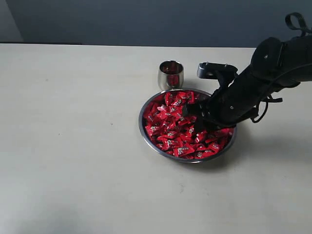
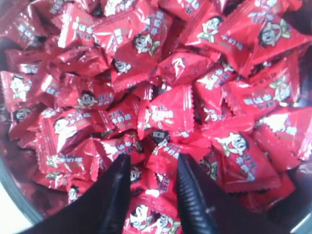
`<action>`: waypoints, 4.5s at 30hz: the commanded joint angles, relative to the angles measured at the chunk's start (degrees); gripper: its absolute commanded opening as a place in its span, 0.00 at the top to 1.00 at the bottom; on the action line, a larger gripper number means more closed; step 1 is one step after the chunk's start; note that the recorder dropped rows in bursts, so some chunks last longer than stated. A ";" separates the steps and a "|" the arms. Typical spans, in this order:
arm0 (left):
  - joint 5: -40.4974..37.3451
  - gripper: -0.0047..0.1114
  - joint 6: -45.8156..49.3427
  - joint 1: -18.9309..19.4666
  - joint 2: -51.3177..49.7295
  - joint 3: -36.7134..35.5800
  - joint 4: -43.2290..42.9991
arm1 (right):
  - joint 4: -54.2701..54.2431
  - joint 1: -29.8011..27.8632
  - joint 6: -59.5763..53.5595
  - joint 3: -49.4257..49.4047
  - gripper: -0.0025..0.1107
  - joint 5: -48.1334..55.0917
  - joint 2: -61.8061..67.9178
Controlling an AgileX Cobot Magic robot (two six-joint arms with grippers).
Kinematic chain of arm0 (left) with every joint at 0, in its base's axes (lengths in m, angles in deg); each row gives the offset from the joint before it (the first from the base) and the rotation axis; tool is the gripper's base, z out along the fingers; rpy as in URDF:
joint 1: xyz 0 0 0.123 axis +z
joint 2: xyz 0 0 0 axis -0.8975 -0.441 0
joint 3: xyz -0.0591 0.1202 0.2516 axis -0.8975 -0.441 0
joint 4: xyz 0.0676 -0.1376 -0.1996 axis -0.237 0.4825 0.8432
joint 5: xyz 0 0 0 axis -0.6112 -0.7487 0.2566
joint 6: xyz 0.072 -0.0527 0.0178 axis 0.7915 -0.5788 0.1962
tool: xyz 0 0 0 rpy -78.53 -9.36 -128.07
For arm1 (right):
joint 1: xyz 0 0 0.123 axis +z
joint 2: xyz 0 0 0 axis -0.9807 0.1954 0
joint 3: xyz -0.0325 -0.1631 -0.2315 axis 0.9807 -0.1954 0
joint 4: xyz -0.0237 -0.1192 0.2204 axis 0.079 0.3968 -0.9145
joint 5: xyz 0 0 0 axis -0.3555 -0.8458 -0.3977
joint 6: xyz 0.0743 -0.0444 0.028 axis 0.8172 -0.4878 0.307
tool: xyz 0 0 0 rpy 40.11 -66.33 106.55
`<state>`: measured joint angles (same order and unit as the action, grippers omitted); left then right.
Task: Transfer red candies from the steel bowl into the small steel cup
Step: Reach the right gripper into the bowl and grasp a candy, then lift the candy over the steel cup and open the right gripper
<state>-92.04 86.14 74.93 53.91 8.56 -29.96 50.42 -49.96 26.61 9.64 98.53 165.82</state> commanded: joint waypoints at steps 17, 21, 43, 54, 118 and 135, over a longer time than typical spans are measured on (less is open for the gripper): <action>0.45 0.96 -0.08 -0.38 0.27 -0.26 -0.11 | 16.56 -0.17 13.86 14.07 0.69 19.16 2.17; 0.45 0.96 -0.08 -0.38 0.27 -0.26 -0.11 | 15.23 -0.17 13.86 14.20 0.69 19.18 6.01; 0.45 0.96 -0.08 -0.38 0.27 -0.26 -0.11 | 15.65 2.23 15.21 14.20 0.69 16.39 9.97; 0.45 0.96 -0.08 -0.38 0.27 -0.26 -0.11 | 15.88 2.23 16.72 14.20 0.69 17.45 9.97; 0.45 0.96 -0.08 -0.38 0.27 -0.26 -0.11 | 23.23 2.10 14.91 31.44 0.99 -0.35 6.80; 0.45 0.96 -0.08 -0.38 0.27 -0.26 -0.11 | 21.93 1.86 10.01 46.78 0.99 2.00 22.25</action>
<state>-92.04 86.14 74.93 53.91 8.56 -29.96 72.66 -47.68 37.68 55.89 101.87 188.07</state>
